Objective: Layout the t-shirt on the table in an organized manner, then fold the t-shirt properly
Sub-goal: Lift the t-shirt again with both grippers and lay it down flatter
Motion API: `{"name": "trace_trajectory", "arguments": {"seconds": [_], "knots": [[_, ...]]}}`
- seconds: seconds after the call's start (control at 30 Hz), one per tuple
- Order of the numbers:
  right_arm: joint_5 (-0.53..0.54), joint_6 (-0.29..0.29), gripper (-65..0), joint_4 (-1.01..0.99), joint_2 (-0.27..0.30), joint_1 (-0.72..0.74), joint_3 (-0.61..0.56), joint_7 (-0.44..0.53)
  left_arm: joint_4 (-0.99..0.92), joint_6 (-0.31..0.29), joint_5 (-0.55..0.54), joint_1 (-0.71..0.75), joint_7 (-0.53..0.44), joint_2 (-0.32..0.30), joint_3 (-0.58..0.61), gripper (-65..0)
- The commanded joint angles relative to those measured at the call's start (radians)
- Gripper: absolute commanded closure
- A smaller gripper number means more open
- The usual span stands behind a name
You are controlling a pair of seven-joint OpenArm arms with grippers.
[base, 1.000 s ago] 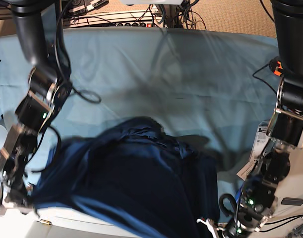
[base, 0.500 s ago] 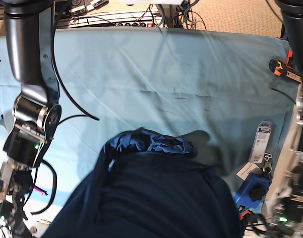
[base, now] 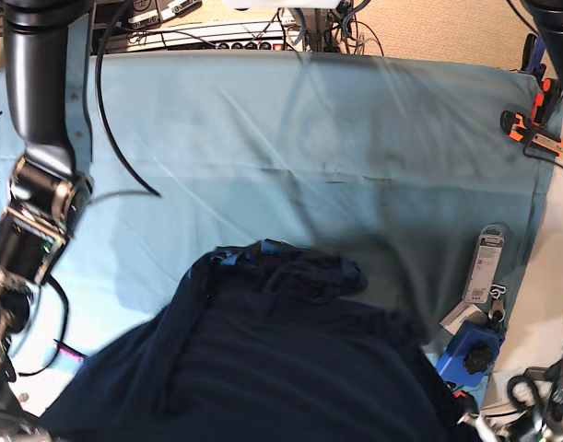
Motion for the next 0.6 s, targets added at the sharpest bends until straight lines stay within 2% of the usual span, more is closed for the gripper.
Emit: {"name": "trace_trajectory", "arguments": {"seconds": [0.0,0.13,0.27,0.43,0.57], "knots": [[0.001,-0.002,0.0,0.018,0.024,0.033,0.000,0.023,0.010,0.008,0.001,-0.024,-0.018,-0.023,-0.012,0.0],[0.001,-0.002,0.0,0.018,0.058,-0.006,0.000,0.029,0.010,-0.005,-0.026,0.029,-0.011,-0.042,-0.012,0.0],[0.002,-0.002,0.0,0.018,0.066,-0.040,0.000,0.040,0.010,-0.013,-0.024,0.086,-0.018,-0.034,-0.012,0.0],[0.005,-0.003,0.0,0.017,0.065,-0.091,0.000,0.070,0.008,-0.004,0.077,0.159,-0.073,0.006,-0.012,0.0],[0.003,-0.020,0.0,0.017,0.066,-0.126,0.000,0.102,0.003,0.068,0.175,0.206,-0.121,0.062,-0.012,0.0]]}}
